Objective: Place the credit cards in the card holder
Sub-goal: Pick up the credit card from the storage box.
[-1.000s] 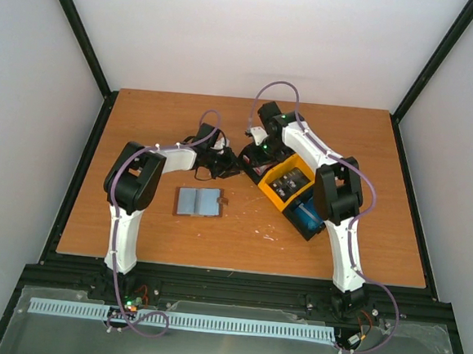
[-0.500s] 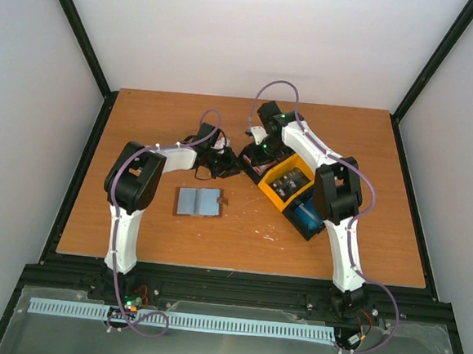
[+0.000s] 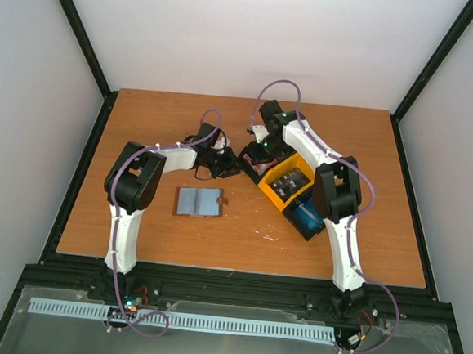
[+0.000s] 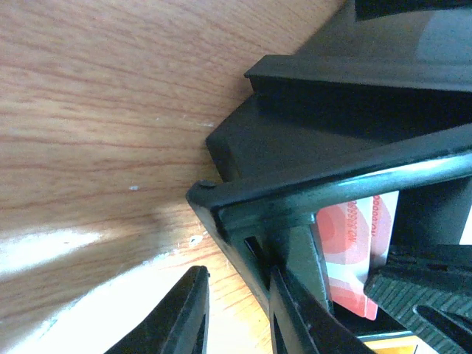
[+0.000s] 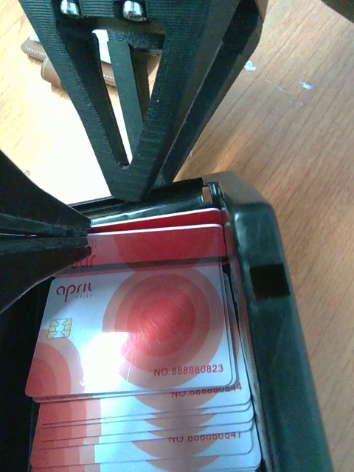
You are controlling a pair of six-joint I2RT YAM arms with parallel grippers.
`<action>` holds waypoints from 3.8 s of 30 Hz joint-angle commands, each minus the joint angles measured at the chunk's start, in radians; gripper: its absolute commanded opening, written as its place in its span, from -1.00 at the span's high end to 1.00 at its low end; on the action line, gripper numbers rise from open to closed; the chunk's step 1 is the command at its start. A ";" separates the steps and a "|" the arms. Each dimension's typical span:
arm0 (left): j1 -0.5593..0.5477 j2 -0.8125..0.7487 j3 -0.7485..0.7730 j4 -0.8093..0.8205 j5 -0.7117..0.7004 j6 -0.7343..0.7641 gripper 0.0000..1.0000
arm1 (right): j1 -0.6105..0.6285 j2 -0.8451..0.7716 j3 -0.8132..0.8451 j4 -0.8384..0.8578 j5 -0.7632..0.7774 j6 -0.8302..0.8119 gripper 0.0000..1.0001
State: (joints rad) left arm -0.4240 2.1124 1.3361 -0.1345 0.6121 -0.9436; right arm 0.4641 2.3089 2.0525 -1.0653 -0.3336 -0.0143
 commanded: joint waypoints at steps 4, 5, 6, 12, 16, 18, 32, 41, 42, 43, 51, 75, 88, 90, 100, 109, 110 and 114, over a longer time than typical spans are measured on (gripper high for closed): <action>-0.010 0.038 0.027 -0.059 -0.021 0.022 0.50 | -0.039 0.014 0.037 -0.002 -0.054 0.069 0.95; -0.010 0.038 0.026 -0.059 -0.021 0.020 0.50 | -0.040 0.006 0.034 0.002 -0.053 0.070 0.94; -0.010 0.038 0.026 -0.059 -0.021 0.021 0.49 | -0.042 -0.002 0.032 0.006 -0.050 0.070 0.95; -0.010 0.029 0.029 -0.056 -0.020 0.024 0.45 | -0.051 -0.048 0.032 0.018 -0.048 0.069 0.94; -0.010 0.015 0.028 -0.052 -0.018 0.029 0.31 | -0.061 -0.077 0.030 0.016 -0.042 0.083 0.94; -0.010 0.003 0.026 -0.044 -0.017 0.032 0.24 | -0.063 -0.099 0.027 0.020 -0.031 0.089 0.94; -0.010 -0.065 0.018 -0.008 -0.026 0.057 0.00 | -0.076 -0.262 -0.031 0.016 0.001 0.112 0.94; -0.005 -0.310 -0.074 -0.101 -0.175 0.133 -0.31 | -0.076 -0.523 -0.299 0.228 -0.230 0.285 0.95; -0.002 -0.343 -0.089 -0.106 -0.180 0.139 -0.34 | -0.076 -0.552 -0.338 0.277 -0.270 0.326 0.95; 0.003 -0.376 -0.107 -0.111 -0.183 0.139 -0.37 | -0.077 -0.580 -0.377 0.327 -0.307 0.368 0.94; 0.073 -0.729 -0.342 -0.065 -0.178 0.049 -0.59 | -0.070 -0.791 -0.694 0.745 -0.426 0.711 0.94; 0.103 -1.069 -0.596 0.422 0.165 -0.298 -0.12 | 0.094 -0.824 -0.930 1.343 -0.654 1.231 0.94; 0.106 -1.039 -0.581 0.430 0.193 -0.281 0.99 | 0.095 -0.778 -0.911 1.399 -0.703 1.255 0.62; 0.107 -1.028 -0.571 0.426 0.211 -0.289 0.99 | 0.098 -0.767 -0.896 1.386 -0.705 1.236 0.54; 0.127 -0.975 -0.532 0.391 0.296 -0.363 0.99 | 0.112 -0.743 -0.881 1.341 -0.701 1.161 0.58; 0.136 -0.966 -0.510 0.426 0.364 -0.441 0.99 | 0.124 -0.734 -0.865 1.133 -0.595 1.007 0.48; 0.136 -0.963 -0.505 0.422 0.367 -0.440 0.99 | 0.125 -0.732 -0.865 1.122 -0.590 1.004 0.47; 0.137 -0.962 -0.502 0.412 0.371 -0.434 0.99 | 0.132 -0.733 -0.878 1.134 -0.585 1.020 0.58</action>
State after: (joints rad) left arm -0.2863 1.1503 0.7742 0.2577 0.9466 -1.3598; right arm 0.5835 1.5627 1.1698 0.1062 -0.9455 1.0328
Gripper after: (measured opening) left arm 0.027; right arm 0.247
